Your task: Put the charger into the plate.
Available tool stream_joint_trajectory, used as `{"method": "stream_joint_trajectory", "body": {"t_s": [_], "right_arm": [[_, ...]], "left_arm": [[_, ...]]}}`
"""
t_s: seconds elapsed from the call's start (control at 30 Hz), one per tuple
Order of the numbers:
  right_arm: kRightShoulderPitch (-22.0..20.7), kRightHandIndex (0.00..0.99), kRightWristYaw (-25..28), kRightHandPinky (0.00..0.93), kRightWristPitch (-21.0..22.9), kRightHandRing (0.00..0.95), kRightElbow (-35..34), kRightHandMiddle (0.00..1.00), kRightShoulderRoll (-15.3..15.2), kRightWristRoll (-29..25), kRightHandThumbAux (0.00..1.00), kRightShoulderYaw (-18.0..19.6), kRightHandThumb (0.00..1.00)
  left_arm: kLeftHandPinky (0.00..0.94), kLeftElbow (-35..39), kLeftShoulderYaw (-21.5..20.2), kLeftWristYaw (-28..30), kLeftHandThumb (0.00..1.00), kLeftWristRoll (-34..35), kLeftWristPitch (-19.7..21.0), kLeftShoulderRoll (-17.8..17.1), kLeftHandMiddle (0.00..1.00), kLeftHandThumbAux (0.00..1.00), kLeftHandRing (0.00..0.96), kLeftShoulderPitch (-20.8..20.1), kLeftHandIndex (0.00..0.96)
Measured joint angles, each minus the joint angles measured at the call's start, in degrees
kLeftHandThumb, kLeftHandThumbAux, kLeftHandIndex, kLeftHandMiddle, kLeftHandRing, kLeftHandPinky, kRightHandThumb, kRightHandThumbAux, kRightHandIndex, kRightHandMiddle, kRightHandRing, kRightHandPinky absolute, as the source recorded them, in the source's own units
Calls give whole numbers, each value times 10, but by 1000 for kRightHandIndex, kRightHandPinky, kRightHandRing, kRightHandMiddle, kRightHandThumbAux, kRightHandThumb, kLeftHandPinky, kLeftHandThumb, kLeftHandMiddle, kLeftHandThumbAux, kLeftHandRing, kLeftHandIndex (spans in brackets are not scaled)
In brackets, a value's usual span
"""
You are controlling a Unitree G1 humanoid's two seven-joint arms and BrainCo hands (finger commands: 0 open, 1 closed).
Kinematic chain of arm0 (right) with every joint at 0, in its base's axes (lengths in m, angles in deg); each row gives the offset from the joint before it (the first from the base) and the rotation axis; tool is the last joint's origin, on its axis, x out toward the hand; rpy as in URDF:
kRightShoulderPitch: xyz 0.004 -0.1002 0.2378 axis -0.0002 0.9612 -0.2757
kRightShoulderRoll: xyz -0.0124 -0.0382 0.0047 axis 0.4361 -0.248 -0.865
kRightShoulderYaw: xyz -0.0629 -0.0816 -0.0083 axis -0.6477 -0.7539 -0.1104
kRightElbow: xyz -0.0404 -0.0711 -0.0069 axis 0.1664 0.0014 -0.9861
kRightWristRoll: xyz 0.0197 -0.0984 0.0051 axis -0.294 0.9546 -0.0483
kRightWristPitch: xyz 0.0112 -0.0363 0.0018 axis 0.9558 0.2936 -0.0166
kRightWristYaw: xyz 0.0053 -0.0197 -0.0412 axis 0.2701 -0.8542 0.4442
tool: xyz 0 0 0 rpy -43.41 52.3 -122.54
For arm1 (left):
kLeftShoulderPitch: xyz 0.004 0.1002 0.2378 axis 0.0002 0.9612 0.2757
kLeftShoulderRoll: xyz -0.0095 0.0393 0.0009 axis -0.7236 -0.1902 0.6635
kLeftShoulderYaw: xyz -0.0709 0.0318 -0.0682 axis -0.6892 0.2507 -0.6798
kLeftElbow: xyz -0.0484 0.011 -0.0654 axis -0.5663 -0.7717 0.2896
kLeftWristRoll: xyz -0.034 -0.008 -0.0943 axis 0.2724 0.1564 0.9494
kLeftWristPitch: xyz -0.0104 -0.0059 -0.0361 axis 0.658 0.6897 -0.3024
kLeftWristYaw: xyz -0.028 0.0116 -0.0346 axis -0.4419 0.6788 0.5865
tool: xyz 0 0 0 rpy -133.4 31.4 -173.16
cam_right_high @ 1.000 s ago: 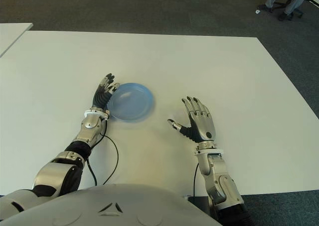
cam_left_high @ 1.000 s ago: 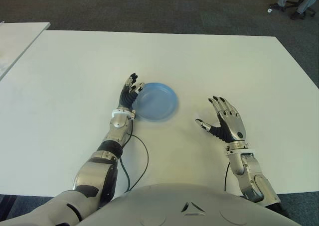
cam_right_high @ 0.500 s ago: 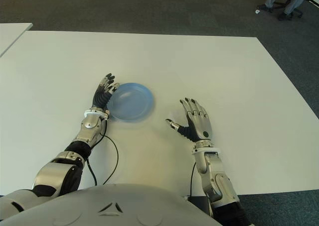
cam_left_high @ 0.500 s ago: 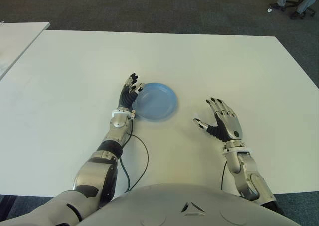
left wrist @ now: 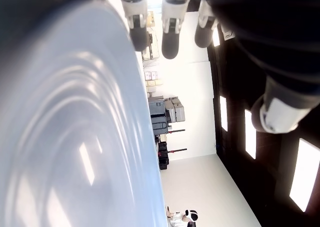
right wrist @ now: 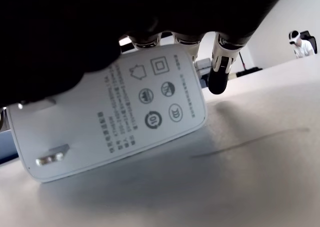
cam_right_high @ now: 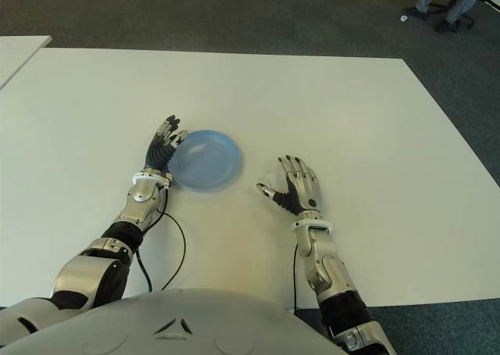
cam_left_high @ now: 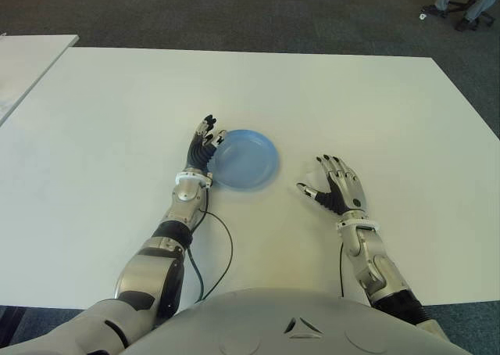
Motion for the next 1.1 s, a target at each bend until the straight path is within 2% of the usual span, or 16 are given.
{"method": "stream_joint_trajectory", "body": {"t_s": [0.57, 1.1], "right_arm": [[-18, 0, -21, 97, -2, 0, 26, 0, -4, -1, 162, -17, 266], [-30, 0, -51, 103, -20, 0, 51, 0, -7, -9, 165, -23, 266]], "left_arm": [[32, 1, 1, 0, 0, 0, 0, -1, 110, 510, 79, 3, 31], [47, 3, 4, 0, 0, 0, 0, -2, 117, 510, 85, 5, 34]]}}
